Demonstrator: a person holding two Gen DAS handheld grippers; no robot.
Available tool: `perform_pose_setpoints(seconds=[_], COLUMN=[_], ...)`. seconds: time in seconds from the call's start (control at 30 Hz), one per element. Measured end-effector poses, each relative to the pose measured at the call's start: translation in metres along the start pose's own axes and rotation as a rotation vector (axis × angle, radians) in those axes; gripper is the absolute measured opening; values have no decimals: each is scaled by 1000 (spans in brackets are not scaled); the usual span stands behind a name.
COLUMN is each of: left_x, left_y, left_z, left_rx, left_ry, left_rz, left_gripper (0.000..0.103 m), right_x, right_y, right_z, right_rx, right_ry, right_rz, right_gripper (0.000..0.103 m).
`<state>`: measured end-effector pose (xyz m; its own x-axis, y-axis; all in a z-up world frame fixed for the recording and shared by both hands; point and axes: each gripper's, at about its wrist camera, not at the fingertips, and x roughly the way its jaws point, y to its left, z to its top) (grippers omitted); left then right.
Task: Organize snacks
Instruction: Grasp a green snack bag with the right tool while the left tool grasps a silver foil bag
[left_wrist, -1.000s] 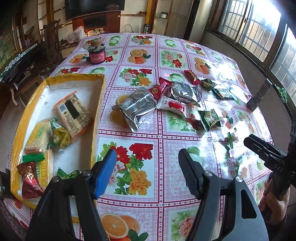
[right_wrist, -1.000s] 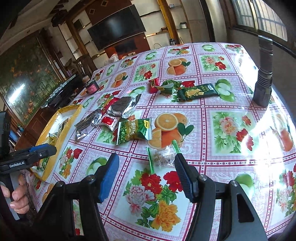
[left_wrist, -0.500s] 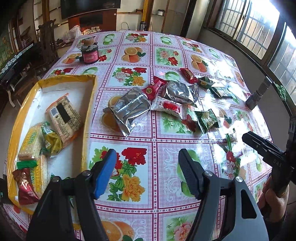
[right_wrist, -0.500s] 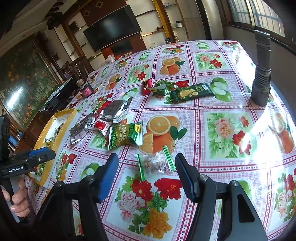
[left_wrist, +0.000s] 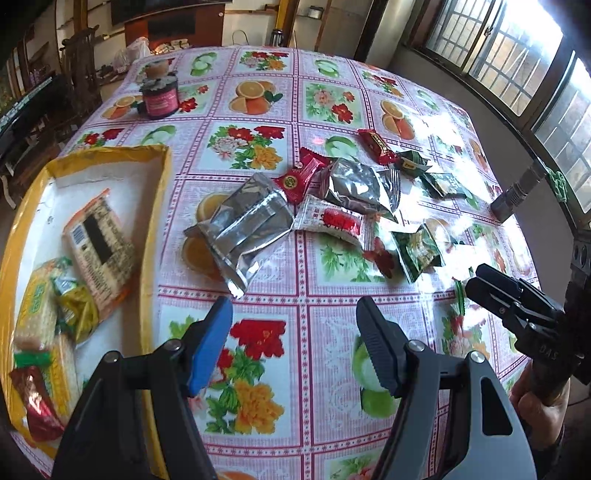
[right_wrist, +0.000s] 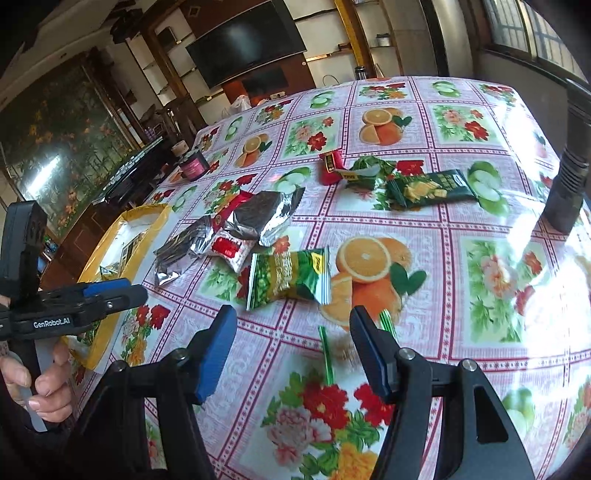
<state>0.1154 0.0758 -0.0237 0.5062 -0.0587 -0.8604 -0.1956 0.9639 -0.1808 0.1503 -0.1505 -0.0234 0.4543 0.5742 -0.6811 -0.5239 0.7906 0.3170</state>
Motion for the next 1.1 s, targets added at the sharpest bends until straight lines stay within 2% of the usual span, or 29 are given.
perform_pose_setpoints(seconds=[0.2,0.3,0.5,0.6,0.93,1.03,1.1], left_x=[6,14,34,44,66,78,83], left_y=[-3,-2,4,3,15,24,24], left_z=[20,29,45,51,61,61,60], left_rx=[3,47,155,202,229,215,225], left_ry=[-18,-17,15,35,51,105,110], left_rz=[-7,32,17,35,80,58,78], left_gripper=[70,70,70,70,72,75,76], right_x=[7,19,46,58,92,100,105], right_y=[-8,-13,-28,-32,-50,-56,-58], right_z=[29,48,84,97,118,118,117], right_rx=[12,8,26,25,27,27,25], right_ry=[-52,-59,-71,-74,-34,-14,4], right_rz=[-23,-52,-113,-135,-161,-168,-168], right_gripper=[64,64,64,64,64,63,61])
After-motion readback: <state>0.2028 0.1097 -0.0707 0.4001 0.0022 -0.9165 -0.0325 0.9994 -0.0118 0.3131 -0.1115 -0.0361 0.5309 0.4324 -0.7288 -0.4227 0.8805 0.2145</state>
